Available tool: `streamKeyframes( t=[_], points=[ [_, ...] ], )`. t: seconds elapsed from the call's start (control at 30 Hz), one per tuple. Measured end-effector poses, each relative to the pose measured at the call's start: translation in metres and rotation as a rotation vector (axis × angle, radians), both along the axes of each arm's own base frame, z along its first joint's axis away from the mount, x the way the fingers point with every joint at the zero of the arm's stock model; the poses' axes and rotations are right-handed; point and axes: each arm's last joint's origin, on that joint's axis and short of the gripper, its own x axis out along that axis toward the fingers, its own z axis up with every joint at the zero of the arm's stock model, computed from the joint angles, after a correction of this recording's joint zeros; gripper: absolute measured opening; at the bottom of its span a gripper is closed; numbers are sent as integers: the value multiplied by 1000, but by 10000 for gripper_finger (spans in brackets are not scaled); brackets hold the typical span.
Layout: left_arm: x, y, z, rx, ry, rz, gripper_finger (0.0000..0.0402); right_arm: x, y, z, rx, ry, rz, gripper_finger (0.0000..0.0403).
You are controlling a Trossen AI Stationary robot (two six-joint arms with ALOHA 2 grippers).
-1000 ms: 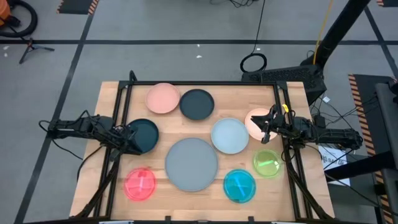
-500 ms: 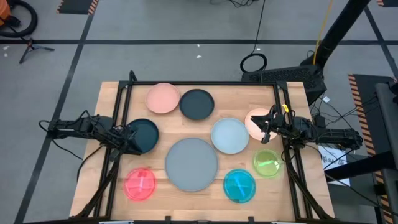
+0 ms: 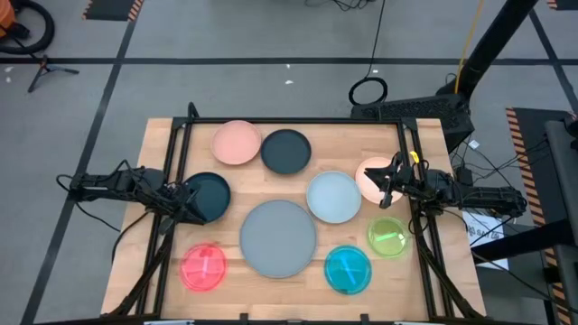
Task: Stack plastic plates
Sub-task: Stack the light plate on top of the gray plate
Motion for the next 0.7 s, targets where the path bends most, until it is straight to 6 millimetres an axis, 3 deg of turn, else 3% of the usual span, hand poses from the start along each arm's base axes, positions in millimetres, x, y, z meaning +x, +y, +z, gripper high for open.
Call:
streamKeyframes(
  t=[0.07, 0.27, 0.4, 0.7],
  points=[
    [4, 1, 8, -14, -82, 57, 72, 0, 0, 0, 0, 0, 0, 38],
    [7, 10, 55, -149, -543, 399, 72, 0, 0, 0, 0, 0, 0, 38],
    [0, 13, 74, -128, -770, 453, 72, 0, 0, 0, 0, 0, 0, 38],
    [0, 13, 75, -51, -801, 459, 72, 0, 0, 1, 0, -13, 0, 38]
  ],
)
